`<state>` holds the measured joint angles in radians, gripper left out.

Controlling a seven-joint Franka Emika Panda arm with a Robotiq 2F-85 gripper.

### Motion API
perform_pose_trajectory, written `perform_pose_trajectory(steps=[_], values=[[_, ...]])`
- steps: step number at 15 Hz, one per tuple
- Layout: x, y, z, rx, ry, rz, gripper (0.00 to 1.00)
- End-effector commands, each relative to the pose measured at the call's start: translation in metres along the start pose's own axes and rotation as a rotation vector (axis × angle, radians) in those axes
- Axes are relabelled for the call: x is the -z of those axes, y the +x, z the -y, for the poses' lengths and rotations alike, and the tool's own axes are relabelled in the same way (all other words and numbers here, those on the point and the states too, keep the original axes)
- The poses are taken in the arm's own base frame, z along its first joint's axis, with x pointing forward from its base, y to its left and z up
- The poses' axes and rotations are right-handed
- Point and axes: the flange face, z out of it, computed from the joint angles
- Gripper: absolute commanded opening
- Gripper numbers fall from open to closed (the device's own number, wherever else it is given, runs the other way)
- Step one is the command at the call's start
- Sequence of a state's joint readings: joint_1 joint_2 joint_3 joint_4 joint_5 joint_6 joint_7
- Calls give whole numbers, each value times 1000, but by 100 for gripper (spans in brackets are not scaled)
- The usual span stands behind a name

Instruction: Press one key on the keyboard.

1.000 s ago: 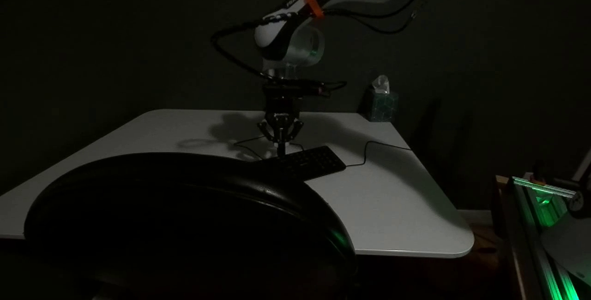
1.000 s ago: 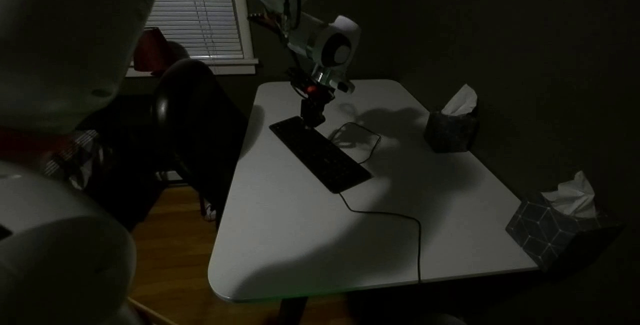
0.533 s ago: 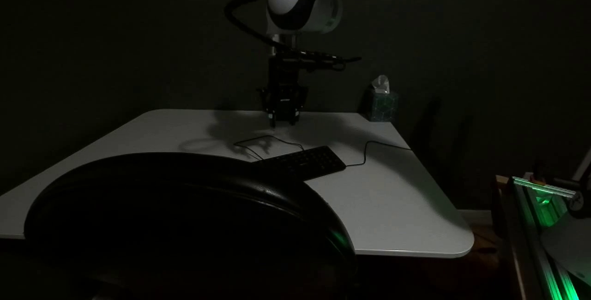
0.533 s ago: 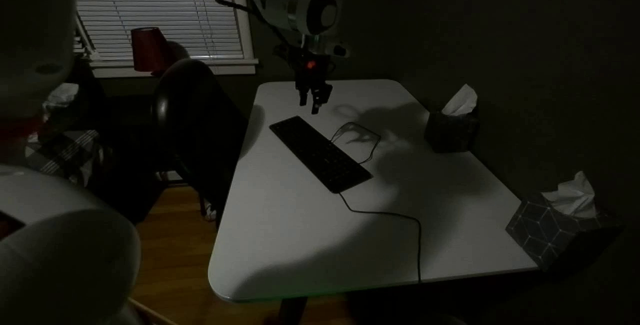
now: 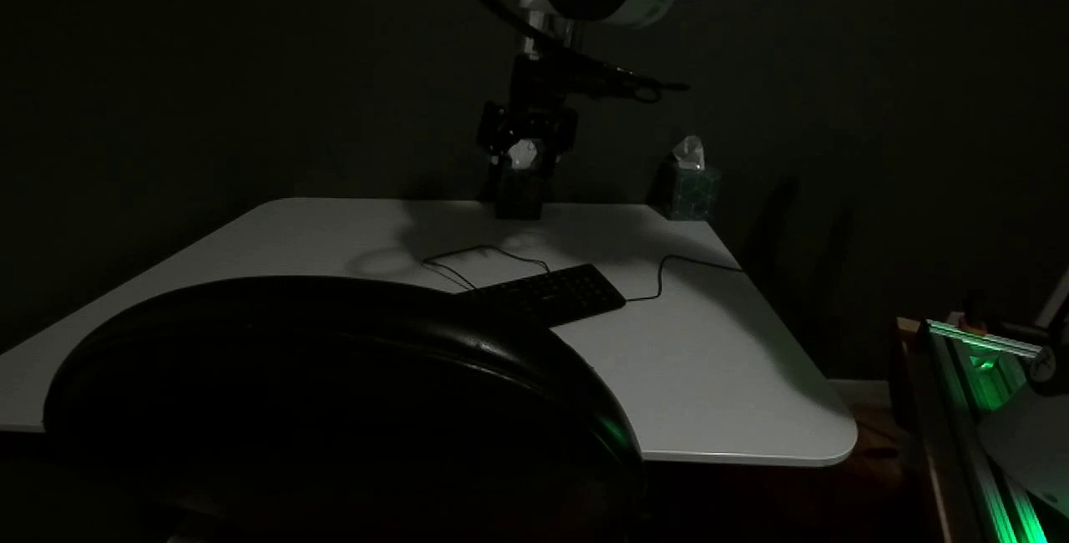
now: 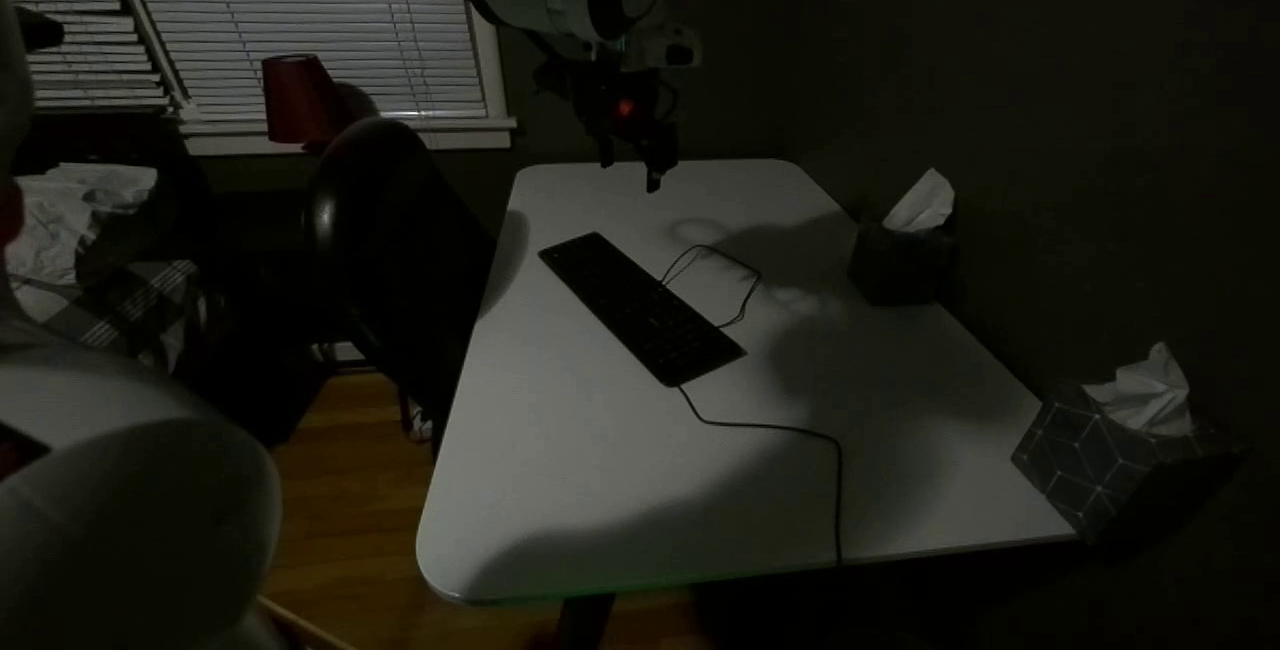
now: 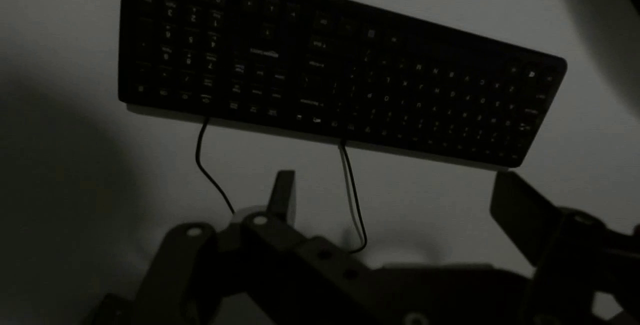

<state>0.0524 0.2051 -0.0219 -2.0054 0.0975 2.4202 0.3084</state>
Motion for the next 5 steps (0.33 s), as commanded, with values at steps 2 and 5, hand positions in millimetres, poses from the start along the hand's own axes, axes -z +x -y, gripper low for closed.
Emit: perform_pose_trajectory(steps=[2, 5], values=[[1, -2, -1, 2, -1, 0, 100], [0, -3, -2, 3, -2, 1, 100]])
